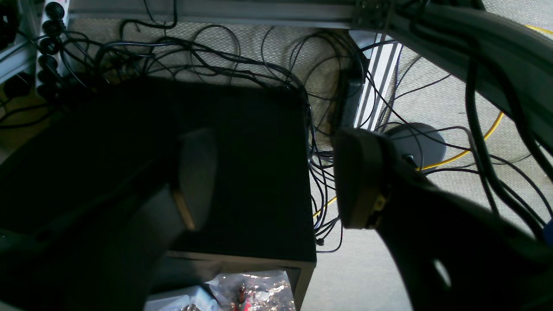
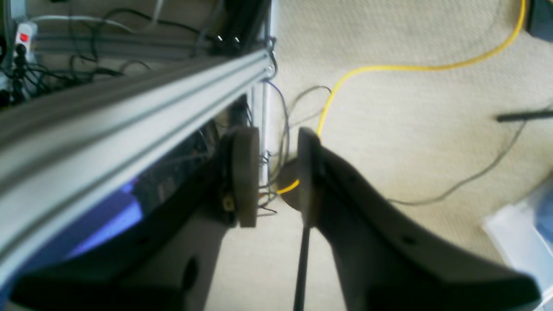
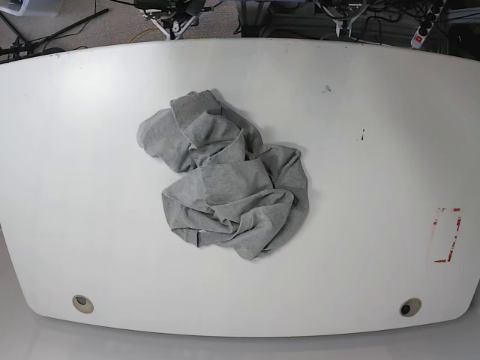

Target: Fold the T-shirt properly

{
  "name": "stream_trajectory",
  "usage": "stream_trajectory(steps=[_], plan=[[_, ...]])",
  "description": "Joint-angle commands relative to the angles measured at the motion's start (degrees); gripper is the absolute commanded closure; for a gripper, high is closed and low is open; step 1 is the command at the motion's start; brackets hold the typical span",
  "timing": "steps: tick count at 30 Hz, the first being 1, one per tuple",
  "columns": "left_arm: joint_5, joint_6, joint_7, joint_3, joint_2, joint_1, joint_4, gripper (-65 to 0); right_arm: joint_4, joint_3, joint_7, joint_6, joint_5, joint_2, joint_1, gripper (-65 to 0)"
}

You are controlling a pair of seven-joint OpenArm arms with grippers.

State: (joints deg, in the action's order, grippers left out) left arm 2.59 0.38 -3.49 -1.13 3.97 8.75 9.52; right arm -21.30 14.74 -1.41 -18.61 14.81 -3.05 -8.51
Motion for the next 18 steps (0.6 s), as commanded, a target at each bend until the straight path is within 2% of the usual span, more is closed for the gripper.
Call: stream_trajectory(steps=[1,7,12,18], plan=[[0.1,0.1,-0.3,0.0,0.2,0.4,0.3,-39.4,-0.4,0.1,-0.5,-0.4,-0.2,-0.1,-0.1,-14.0],[0.1,0.1,-4.7,0.0,0.4,1.9,0.3,-39.4,-0.7,0.1,-0.7,-0.4,-0.4,-0.1,-0.6,-13.8],[0.1,0.1,-7.3,0.0,0.3,3.5,0.7,-39.4,-0.8,0.1,-3.8,-0.4,-0.5,-0.1,-2.3,-13.6],[0.1,0.1,-8.3,0.1,0.6,9.4,9.7,-39.3,-2.0,0.2,-5.1,-0.4,-0.5,-0.1,-4.5,-13.6]])
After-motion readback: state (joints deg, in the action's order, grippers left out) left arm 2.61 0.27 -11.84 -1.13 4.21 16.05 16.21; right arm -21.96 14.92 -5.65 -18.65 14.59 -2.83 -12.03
